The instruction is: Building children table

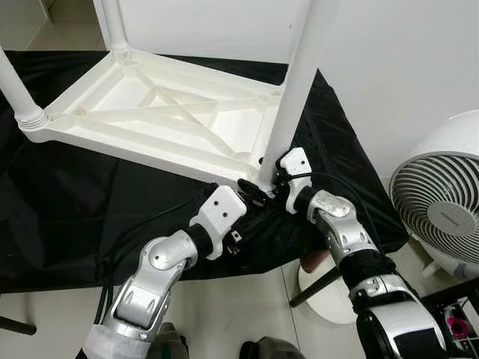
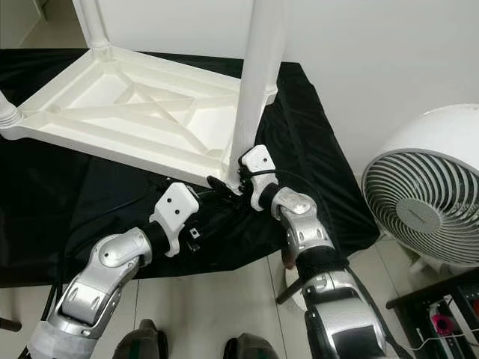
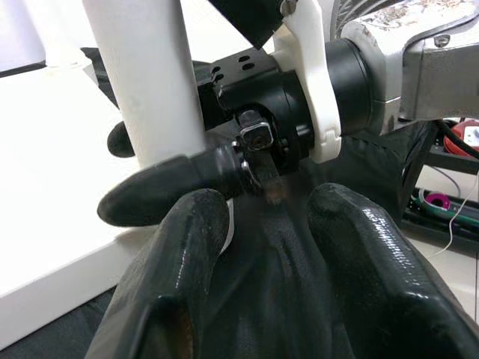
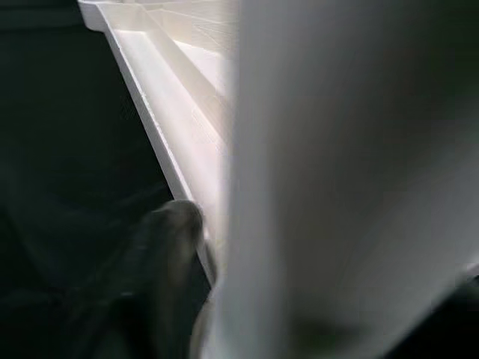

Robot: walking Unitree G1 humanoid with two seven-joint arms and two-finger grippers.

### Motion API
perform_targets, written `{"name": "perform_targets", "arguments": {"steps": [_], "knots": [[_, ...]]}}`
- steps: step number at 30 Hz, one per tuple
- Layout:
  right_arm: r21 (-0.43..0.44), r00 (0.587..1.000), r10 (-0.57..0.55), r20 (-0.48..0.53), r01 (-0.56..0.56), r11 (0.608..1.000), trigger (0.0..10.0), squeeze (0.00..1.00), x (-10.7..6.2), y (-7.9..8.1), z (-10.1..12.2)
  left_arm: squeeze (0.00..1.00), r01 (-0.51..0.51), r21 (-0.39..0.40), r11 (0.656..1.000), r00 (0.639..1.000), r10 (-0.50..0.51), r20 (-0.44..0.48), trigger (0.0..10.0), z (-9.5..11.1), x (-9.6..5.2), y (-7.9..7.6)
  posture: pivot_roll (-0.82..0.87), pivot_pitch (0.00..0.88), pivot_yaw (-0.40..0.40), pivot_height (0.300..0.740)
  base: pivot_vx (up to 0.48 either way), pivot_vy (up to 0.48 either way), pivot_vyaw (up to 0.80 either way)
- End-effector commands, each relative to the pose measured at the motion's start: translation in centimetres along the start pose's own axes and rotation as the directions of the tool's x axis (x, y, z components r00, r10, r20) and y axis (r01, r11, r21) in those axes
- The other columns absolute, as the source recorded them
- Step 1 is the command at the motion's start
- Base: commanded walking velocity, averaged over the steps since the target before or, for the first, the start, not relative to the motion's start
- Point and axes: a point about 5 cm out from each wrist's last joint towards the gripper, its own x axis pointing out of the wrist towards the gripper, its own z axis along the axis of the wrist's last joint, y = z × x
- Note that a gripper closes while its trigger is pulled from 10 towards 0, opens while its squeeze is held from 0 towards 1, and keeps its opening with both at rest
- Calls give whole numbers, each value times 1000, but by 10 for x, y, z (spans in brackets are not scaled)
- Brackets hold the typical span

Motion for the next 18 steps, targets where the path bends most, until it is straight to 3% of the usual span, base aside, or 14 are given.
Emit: {"name": "perform_targets", "arguments": {"steps": [1,10,11,18], "knots": [[33,999,53,-10,-53,998,0,0,4,7,-6,0,-64,0,998,998,64,-12,10000,-1,-1,3,85,27,-88,740,0,0,0],[57,1000,7,-1,-7,998,0,0,0,2,-10,0,-68,6,998,997,68,-26,10000,-2,-4,1,82,39,-85,740,0,0,0],[64,999,-34,1,34,997,10000,0,-1,-1,-9,0,-67,5,998,997,67,-26,10000,-2,-4,1,79,41,-83,740,0,0,0],[29,968,-248,45,247,969,10000,0,-8,-7,-4,0,-56,-4,998,998,56,-23,10000,-2,-3,0,61,47,-74,740,0,0,0]]}}
